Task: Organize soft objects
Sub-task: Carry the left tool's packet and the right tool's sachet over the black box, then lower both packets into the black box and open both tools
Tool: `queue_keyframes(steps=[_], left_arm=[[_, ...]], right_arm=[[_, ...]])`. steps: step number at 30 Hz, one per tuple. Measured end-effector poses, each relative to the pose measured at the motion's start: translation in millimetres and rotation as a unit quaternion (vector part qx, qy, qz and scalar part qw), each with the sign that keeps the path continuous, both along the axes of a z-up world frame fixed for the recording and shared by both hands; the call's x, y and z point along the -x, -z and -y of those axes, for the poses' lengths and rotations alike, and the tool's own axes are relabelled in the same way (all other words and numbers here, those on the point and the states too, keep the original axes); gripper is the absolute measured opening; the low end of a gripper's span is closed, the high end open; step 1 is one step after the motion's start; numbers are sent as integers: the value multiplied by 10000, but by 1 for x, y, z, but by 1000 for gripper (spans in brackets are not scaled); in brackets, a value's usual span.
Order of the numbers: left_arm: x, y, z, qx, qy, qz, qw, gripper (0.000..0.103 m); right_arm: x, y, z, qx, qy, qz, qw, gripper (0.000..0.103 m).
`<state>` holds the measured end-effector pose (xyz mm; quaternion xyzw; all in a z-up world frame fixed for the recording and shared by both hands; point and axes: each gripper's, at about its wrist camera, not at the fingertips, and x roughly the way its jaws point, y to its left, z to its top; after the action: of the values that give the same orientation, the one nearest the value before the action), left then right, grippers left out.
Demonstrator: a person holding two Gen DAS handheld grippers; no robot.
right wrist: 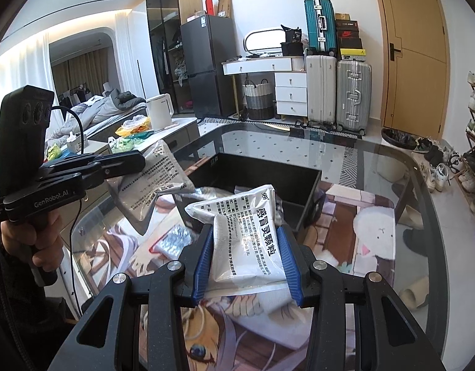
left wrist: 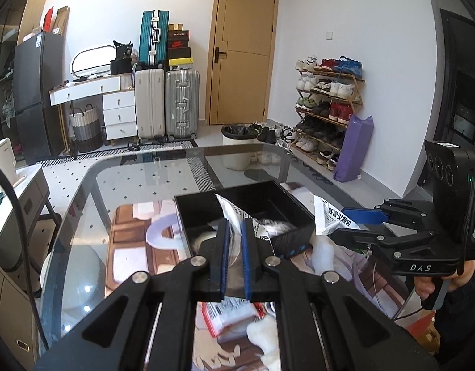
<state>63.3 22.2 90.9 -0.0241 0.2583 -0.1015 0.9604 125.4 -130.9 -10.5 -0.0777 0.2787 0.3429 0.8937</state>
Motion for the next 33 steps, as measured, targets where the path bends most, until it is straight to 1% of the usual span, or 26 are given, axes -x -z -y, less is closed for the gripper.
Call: queue_keyframes(steps=[9, 13, 25, 30, 33], left_arm=[[-28, -5, -9, 132, -133, 75, 9998, 5], [-40, -2, -10, 99, -189, 70, 9997, 5], [-76, 14, -5, 98, -186, -116, 9997, 5], [-90, 18, -1, 82, -154, -190, 9997, 5], [-97, 22, 1, 47, -123, -238, 9996, 5]], right_arm=[[-22, -7, -13, 13, 17, 15, 10000, 42], [-35, -7, -20, 24, 6, -10, 10000, 42], [-72, 1, -37, 117, 16, -116, 9999, 42], [-84, 5, -40, 35, 47, -177, 9998, 42], [-91, 8, -43, 71, 99, -162, 9998, 42]])
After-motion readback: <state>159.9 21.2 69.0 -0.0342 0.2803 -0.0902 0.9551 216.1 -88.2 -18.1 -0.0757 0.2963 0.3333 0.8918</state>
